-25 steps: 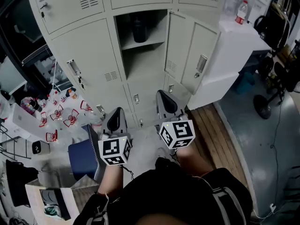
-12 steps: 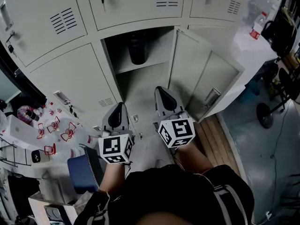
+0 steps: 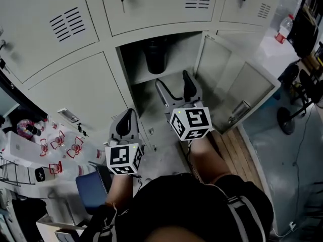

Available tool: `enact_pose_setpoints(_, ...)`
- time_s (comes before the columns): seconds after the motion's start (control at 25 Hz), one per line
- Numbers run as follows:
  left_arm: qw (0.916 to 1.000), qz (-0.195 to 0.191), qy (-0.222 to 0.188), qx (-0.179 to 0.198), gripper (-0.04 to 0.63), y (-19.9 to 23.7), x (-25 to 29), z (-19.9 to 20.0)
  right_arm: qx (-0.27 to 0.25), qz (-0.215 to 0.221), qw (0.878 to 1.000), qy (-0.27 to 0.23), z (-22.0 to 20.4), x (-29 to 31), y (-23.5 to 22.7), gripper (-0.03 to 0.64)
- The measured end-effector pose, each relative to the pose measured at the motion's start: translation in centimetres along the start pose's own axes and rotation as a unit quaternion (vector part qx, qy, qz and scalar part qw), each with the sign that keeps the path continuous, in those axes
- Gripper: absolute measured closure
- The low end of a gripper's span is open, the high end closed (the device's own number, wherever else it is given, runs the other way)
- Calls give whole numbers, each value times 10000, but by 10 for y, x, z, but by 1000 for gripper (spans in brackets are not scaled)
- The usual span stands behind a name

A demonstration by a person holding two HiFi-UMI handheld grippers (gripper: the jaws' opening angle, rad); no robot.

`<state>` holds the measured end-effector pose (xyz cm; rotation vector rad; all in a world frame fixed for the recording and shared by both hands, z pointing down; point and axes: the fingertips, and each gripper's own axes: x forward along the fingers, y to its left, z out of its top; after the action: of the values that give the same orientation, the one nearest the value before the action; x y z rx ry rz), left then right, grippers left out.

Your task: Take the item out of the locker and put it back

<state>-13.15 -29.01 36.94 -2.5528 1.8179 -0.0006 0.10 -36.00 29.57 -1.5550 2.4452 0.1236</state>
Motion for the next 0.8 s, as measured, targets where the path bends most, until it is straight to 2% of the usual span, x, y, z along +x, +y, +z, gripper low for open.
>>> enact_pose_setpoints(0.12,10000,23,-9,-1,581,9,2,-1,-174,-59,9997,130,-1,27,-1,188)
enact_pose_setpoints(0.28,10000,93,-12,33,581,17,0,-1,-296,6,9987,419,-7,61,-3,166)
enact_pose_setpoints(0.6,9994,311,124,24,581,29,-13,-12,-432,-52,9950,898,-26,116,-11,156)
enact_pose_setpoints(0.8,9990,430,146,19,581,35,-19,-13,-243,26,9938,1087,-30,137,-14,167)
